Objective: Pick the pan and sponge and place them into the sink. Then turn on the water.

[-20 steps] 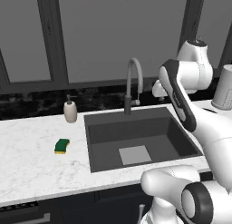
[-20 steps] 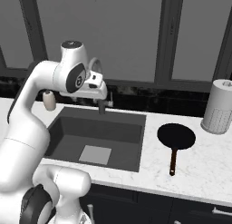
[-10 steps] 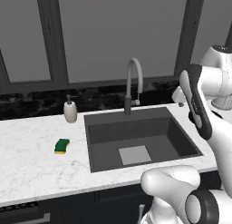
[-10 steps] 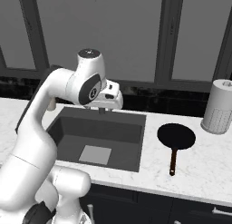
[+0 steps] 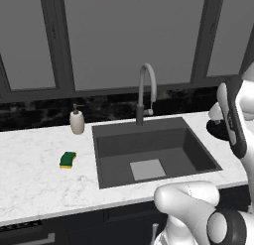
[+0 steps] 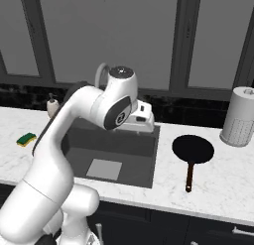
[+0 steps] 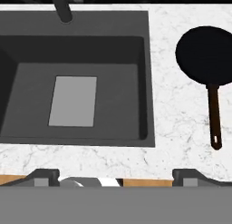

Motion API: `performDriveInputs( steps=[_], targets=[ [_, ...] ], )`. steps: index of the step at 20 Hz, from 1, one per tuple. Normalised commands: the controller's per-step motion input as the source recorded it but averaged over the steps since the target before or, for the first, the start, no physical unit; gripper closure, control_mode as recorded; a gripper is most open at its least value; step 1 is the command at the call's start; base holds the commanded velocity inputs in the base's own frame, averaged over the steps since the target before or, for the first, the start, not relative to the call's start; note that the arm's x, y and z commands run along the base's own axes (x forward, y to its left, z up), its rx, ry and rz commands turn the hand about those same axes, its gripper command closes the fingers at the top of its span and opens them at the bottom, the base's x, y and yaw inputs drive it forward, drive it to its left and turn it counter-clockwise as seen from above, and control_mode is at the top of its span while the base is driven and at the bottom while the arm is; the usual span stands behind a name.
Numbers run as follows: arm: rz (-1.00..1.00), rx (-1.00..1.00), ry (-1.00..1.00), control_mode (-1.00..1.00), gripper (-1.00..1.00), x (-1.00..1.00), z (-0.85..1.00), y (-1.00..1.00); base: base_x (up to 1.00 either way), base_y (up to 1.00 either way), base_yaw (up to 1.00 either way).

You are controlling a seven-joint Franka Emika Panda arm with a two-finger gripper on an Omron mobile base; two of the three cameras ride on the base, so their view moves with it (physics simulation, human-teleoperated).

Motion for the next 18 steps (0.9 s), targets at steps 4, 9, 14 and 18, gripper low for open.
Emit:
performDriveInputs(
  steps=[4,9,14,18],
  targets=[
    [0.00,0.00,0.01,-1.00,-1.00,-0.18,-0.35,-0.60,0.00,0.00,0.00],
    [0.00,0.00,0.10,-1.00,-1.00,-0.11,-0.31,-0.51,0.00,0.00,0.00],
    [0.00,0.00,0.06,-1.00,-1.00,-0.01,-0.35,-0.56,0.00,0.00,0.00],
    [0.00,0.00,0.07,-1.00,-1.00,0.01,-0.37,-0.57,0.00,0.00,0.00]
  ],
)
